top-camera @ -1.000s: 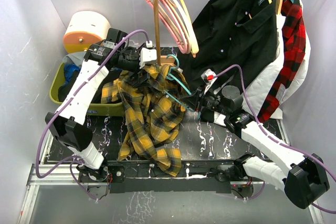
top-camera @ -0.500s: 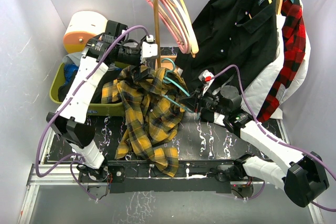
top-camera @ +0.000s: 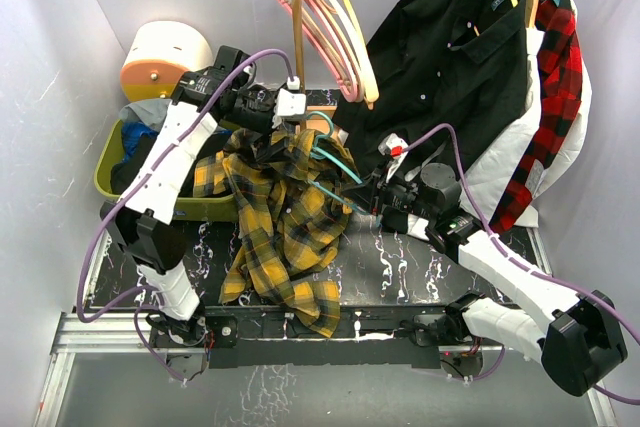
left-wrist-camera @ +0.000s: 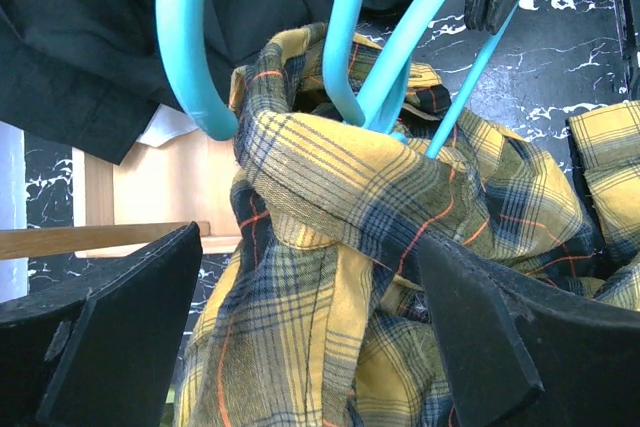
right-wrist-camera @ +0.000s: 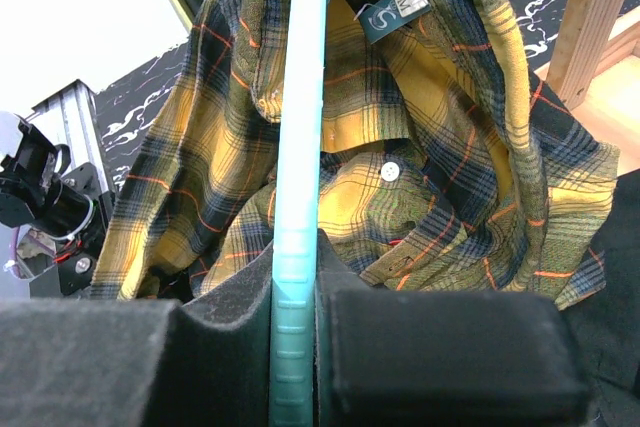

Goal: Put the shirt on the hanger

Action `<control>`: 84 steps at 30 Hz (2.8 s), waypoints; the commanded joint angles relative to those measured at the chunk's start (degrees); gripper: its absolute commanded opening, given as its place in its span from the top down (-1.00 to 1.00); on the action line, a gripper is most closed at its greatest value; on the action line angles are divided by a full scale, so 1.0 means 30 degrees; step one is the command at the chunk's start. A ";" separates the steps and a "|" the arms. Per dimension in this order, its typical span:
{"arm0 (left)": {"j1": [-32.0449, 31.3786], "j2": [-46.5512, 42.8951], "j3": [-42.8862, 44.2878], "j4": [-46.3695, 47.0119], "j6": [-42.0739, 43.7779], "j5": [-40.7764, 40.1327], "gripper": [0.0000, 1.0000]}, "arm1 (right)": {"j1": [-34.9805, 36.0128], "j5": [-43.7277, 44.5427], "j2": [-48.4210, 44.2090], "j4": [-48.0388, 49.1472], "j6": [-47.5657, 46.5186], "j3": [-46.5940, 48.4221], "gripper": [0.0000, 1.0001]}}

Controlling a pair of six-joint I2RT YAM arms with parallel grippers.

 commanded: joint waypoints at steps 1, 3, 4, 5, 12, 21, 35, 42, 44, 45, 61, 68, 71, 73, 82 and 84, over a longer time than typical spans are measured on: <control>-0.0109 0.0162 0.0040 0.0394 -0.0335 0.1569 -0.72 | 0.0050 -0.0318 -0.0671 0.1504 -0.0448 0.0287 0.84; -0.0175 0.0511 0.0196 0.0519 -0.0655 0.1969 -0.63 | 0.0048 -0.0299 -0.0713 0.1465 -0.0493 0.0300 0.84; -0.0209 0.0678 0.0332 0.0525 -0.0791 0.2130 -0.56 | 0.0050 -0.0259 -0.0777 0.1416 -0.0521 0.0302 0.84; -0.0239 0.0857 0.0422 0.0489 -0.0891 0.2300 -0.47 | 0.0050 -0.0228 -0.0811 0.1417 -0.0558 0.0302 0.84; -0.0540 0.1931 0.0304 -0.1452 0.0150 0.2580 -0.03 | 0.0046 -0.0015 -0.1260 0.1834 -0.0602 0.0165 0.84; -0.0537 0.2567 0.0869 -0.3356 0.0447 0.2657 1.00 | 0.0050 0.0196 -0.1626 0.2794 0.0011 0.0307 0.84; -0.0325 -0.2025 0.1368 -0.1395 -0.4134 0.3405 1.00 | 0.0050 0.2812 -0.3885 0.3033 -0.0205 -0.0020 0.84; -0.0265 -0.3618 -0.0420 -0.1650 -0.4953 0.3498 1.00 | 0.0050 0.3621 -0.4181 0.2927 -0.0287 0.0015 0.74; -0.0044 -0.4062 -0.0424 -0.1964 -0.4914 0.2817 1.00 | 0.0049 0.4814 -0.4912 0.2577 -0.0614 0.0026 0.74; 0.0093 -0.4343 -0.0522 -0.2027 -0.4937 0.2529 1.00 | 0.0033 0.5181 -0.5261 0.2584 -0.0782 -0.0084 0.81; 0.0384 -0.1961 0.1281 -0.5543 -0.5008 -0.0167 -0.08 | 0.0035 0.1797 -0.4448 0.3064 -0.1652 -0.0051 0.84; -0.1110 -0.1441 0.2402 -0.5568 -0.5816 -0.3315 -0.58 | 0.0019 0.1260 -0.4204 0.3159 -0.2023 -0.0130 0.84; -0.1573 -0.1411 0.2681 -0.5540 -0.5773 -0.3252 -0.61 | 0.0024 0.0782 -0.4000 0.3202 -0.2137 -0.0098 0.84; -0.2056 -0.1171 0.3351 -0.5558 -0.6141 -0.3249 -0.63 | 0.0037 0.0420 -0.3799 0.3183 -0.2227 -0.0070 0.84; -0.3594 -0.0335 0.5533 -0.5570 -0.6495 -0.4191 -0.77 | 0.0007 0.0185 -0.3569 0.2994 -0.2691 -0.0023 0.84; -0.3568 -0.0183 0.5694 -0.5568 -0.6371 -0.4523 -0.76 | 0.0039 0.0233 -0.3664 0.2977 -0.2731 -0.0055 0.84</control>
